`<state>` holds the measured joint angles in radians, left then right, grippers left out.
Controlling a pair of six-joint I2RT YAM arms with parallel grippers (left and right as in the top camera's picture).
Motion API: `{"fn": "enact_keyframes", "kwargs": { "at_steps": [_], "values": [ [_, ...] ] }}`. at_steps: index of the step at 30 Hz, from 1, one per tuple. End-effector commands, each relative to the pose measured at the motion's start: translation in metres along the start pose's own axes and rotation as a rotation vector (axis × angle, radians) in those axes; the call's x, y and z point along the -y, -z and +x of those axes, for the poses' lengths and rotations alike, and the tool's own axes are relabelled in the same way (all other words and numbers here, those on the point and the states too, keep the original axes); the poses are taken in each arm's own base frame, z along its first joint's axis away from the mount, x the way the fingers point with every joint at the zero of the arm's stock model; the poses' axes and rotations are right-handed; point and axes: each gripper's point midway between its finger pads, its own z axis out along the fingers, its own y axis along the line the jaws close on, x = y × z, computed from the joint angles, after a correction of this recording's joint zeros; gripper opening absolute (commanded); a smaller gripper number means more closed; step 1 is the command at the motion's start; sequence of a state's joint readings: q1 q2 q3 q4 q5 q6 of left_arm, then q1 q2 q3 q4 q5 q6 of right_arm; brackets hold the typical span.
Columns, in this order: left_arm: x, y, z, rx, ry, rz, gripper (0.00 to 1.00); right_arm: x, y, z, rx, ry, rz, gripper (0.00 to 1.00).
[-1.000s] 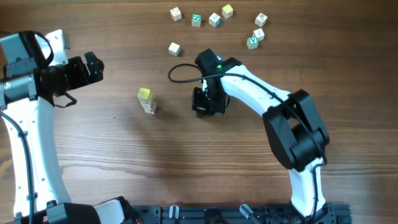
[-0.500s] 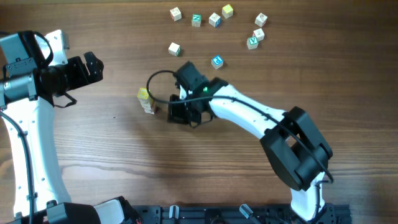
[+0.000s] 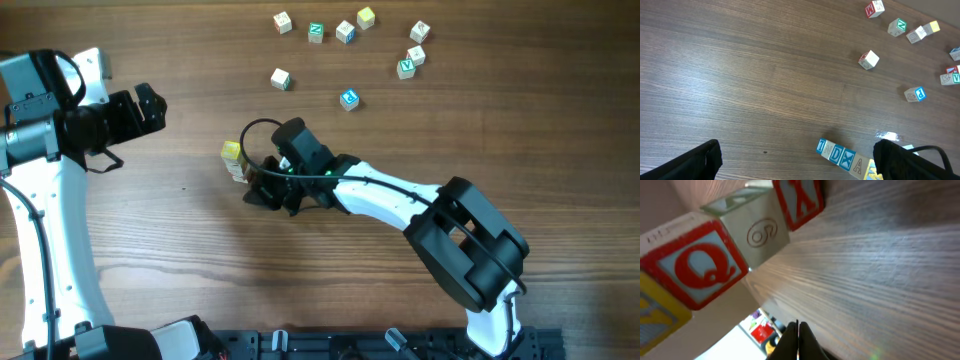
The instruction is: Form a tower
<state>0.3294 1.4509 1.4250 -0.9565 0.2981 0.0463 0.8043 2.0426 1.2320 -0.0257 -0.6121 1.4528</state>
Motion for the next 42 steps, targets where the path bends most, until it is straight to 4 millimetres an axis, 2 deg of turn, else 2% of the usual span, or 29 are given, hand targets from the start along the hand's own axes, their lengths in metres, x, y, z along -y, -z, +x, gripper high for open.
{"fn": "enact_keyframes", "kwargs": {
  "at_steps": [1, 2, 4, 6, 8, 12, 20, 24, 35, 37, 42],
  "values": [
    [0.0, 0.0, -0.003, 0.005, 0.01, 0.012, 1.0, 0.011, 0.004, -0.013, 0.078, 0.089, 0.046, 0.04],
    [0.0, 0.0, -0.003, 0.005, 0.01, 0.012, 1.0, 0.015, 0.005, -0.019, 0.102, 0.101, 0.064, 0.04],
    [0.0, 0.0, -0.003, 0.005, 0.01, 0.012, 1.0, 0.027, 0.013, -0.036, 0.163, 0.105, 0.112, 0.12],
    [0.0, 0.0, -0.003, 0.005, 0.01, 0.012, 1.0, 0.034, 0.019, -0.049, 0.215, 0.086, 0.139, 0.11],
    [0.0, 0.0, -0.003, 0.006, 0.01, 0.013, 1.0, 0.029, 0.024, -0.067, 0.306, 0.144, 0.136, 0.04],
    [0.0, 0.0, -0.003, 0.006, 0.01, 0.013, 1.0, 0.015, 0.023, -0.076, 0.347, 0.169, 0.082, 0.04],
    [0.0, 0.0, -0.003, 0.005, 0.01, 0.013, 1.0, 0.007, 0.017, -0.071, 0.312, 0.004, 0.009, 0.04],
    [0.0, 0.0, -0.003, 0.005, 0.01, 0.012, 1.0, 0.011, 0.0, -0.073, 0.267, 0.016, -0.017, 0.04],
    [0.0, 0.0, -0.003, 0.005, 0.01, 0.013, 1.0, 0.014, -0.008, -0.072, 0.255, 0.009, -0.023, 0.04],
    [0.0, 0.0, -0.003, 0.005, 0.01, 0.012, 1.0, 0.007, -0.009, -0.07, 0.254, 0.049, -0.046, 0.04],
    [0.0, 0.0, -0.003, 0.005, 0.01, 0.012, 1.0, 0.006, -0.01, -0.069, 0.26, 0.055, -0.046, 0.04]
  ]
}}
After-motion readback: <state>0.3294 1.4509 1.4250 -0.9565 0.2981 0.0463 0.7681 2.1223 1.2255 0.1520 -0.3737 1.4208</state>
